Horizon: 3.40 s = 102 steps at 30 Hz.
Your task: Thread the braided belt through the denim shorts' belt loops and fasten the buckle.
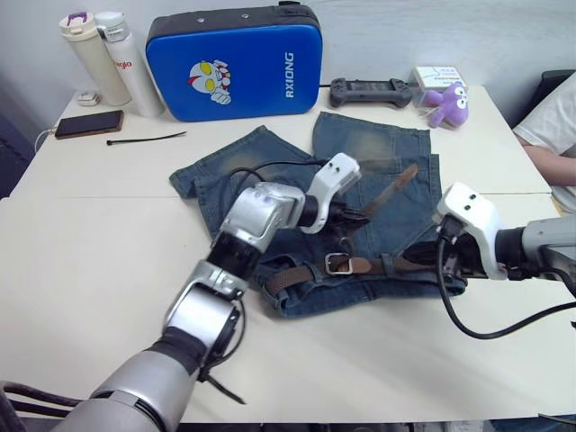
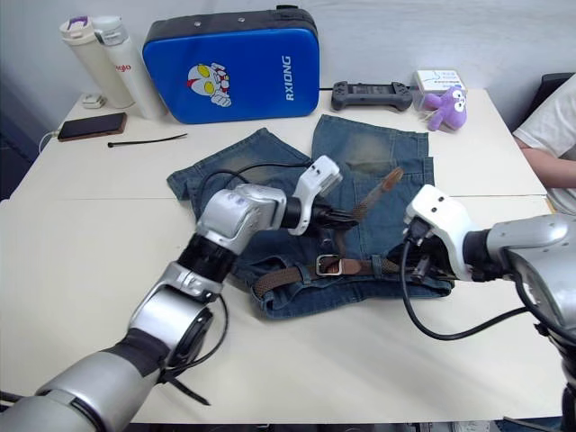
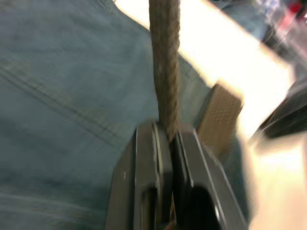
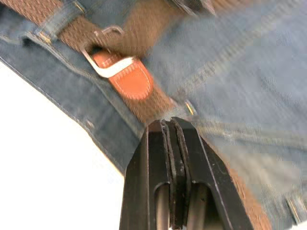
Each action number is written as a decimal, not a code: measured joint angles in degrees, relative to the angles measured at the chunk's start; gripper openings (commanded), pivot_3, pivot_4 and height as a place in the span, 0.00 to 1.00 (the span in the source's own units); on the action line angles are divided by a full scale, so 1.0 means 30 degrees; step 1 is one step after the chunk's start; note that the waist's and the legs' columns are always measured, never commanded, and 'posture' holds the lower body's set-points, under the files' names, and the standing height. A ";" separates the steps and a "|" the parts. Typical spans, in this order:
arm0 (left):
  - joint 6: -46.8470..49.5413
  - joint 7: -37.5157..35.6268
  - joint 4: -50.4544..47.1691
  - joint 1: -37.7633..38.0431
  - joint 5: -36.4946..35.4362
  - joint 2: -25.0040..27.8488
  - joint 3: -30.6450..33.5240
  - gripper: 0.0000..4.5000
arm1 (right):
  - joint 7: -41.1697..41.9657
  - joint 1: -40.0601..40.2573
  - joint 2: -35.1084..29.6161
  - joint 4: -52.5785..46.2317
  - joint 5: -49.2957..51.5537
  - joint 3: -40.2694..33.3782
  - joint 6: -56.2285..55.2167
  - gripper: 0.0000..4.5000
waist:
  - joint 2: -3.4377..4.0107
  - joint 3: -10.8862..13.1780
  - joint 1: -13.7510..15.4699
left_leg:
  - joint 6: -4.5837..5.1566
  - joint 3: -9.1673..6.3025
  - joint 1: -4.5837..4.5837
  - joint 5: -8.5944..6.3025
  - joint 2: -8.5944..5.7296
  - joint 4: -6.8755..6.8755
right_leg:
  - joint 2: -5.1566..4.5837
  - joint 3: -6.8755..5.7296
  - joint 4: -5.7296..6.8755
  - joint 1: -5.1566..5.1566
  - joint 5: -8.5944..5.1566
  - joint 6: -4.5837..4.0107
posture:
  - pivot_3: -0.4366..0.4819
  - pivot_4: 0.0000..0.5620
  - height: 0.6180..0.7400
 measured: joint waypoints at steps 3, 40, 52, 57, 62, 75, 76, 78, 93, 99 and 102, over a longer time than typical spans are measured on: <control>-0.2355 -0.0582 -0.2073 0.1080 0.1223 0.1420 -0.1639 0.00 | -0.0285 0.0702 0.0024 -0.1178 0.0697 -0.0552 -0.0495 0.01 | 0.0001 0.0000 0.0099 | 0.0035 -0.0004 -0.0013 0.0005 -0.0001 0.0020 | -0.0008 0.0000 -0.0004 0.0009 0.0001 -0.0002 | 0.48 0.27 1.00; -0.6727 -0.0747 -0.2350 0.1752 0.3696 0.2897 -0.1852 0.09 | -0.2861 -0.1259 0.0634 0.2609 -0.6467 0.5384 -1.3291 0.06 | 0.0001 0.0000 0.0062 | 0.0142 0.0037 -0.0040 -0.0045 0.0003 0.0246 | -0.0010 0.0018 0.0216 0.0032 0.0002 0.0001 | 0.48 0.27 1.00; -0.7562 -0.0493 -0.1553 0.0779 0.3302 0.1776 -0.0914 0.86 | -0.2495 -0.1262 0.0778 0.2019 -0.6312 0.5218 -1.2636 0.00 | 0.0001 -0.0001 0.0071 | 0.0142 0.0039 -0.0040 -0.0045 0.0002 0.0268 | -0.0009 0.0017 0.0242 0.0032 0.0002 0.0001 | 0.48 0.27 1.00; -0.8018 -0.0520 -0.0720 0.0640 0.3340 0.1219 -0.0952 0.80 | -0.2495 -0.1447 0.0930 0.1708 -0.6216 0.5193 -1.2209 0.00 | 0.0001 -0.0001 0.0040 | 0.0140 0.0052 -0.0035 -0.0044 0.0003 0.0276 | -0.0004 0.0024 0.0271 0.0024 0.0002 0.0001 | 0.48 0.27 1.00; -0.8047 -0.0631 -0.0320 0.0551 0.3342 0.0960 -0.0951 0.38 | -0.2538 -0.1446 0.1081 0.1707 -0.6217 0.5192 -1.2104 0.00 | 0.0001 -0.0001 0.0060 | 0.0140 0.0052 -0.0038 -0.0044 0.0002 0.0288 | -0.0007 0.0025 0.0275 0.0024 0.0002 0.0001 | 0.48 0.27 1.00; -0.7936 -0.0966 0.0354 0.0356 0.2759 0.0567 -0.0758 0.00 | -0.2855 -0.0943 0.1081 0.1704 -0.6191 0.4564 -1.2239 0.21 | 0.0001 -0.0001 0.0059 | 0.0141 0.0058 -0.0039 -0.0044 0.0002 0.0341 | -0.0006 0.0030 0.0323 0.0020 0.0002 0.0001 | 0.48 0.27 1.00; -0.7938 -0.0951 0.0354 0.0356 0.2767 0.0645 -0.0748 0.00 | -0.2768 -0.0809 0.1070 0.1685 -0.6105 0.4450 -1.2201 0.27 | 0.0001 -0.0001 0.0065 | 0.0141 0.0057 -0.0039 -0.0045 0.0003 0.0351 | -0.0005 0.0029 0.0327 0.0021 0.0002 0.0001 | 0.48 0.27 1.00; -0.9116 -0.0838 0.0347 0.0359 0.3609 0.1516 -0.1144 0.00 | -0.2246 -0.0114 0.0593 0.1498 -0.5775 0.4054 -1.2071 0.48 | 0.0001 -0.0001 0.0052 | 0.0143 0.0059 -0.0039 -0.0046 0.0002 0.0355 | -0.0004 0.0030 0.0333 0.0020 0.0002 0.0001 | 0.48 0.27 1.00; -0.9754 -0.0007 0.1056 0.0450 0.4493 0.2336 -0.0428 0.00 | -0.3256 0.3463 0.1037 -0.0895 -0.7123 0.5655 -1.2727 0.99 | 0.0000 -0.0004 0.0028 | 0.0177 0.0073 -0.0043 -0.0069 0.0007 0.0506 | 0.0003 0.0052 0.0377 0.0026 0.0001 0.0003 | 0.48 0.27 1.00; -0.9719 -0.0220 0.1056 0.0446 0.4497 0.2349 -0.0414 0.00 | -0.4037 0.3044 0.1992 0.0782 -0.8459 0.6438 -1.3225 0.99 | 0.0000 -0.0005 0.0033 | 0.0177 0.0077 -0.0043 -0.0069 0.0006 0.0517 | 0.0002 0.0056 0.0411 0.0024 0.0001 0.0003 | 0.48 0.27 1.00; -0.9651 -0.0411 0.1049 0.0445 0.4515 0.2370 -0.0420 0.00 | -0.4097 0.2869 0.2029 0.1081 -0.9119 0.6915 -1.3586 0.99 | 0.0001 -0.0005 0.0041 | 0.0176 0.0076 -0.0042 -0.0069 0.0006 0.0518 | 0.0004 0.0055 0.0417 0.0023 0.0001 0.0002 | 0.48 0.27 1.00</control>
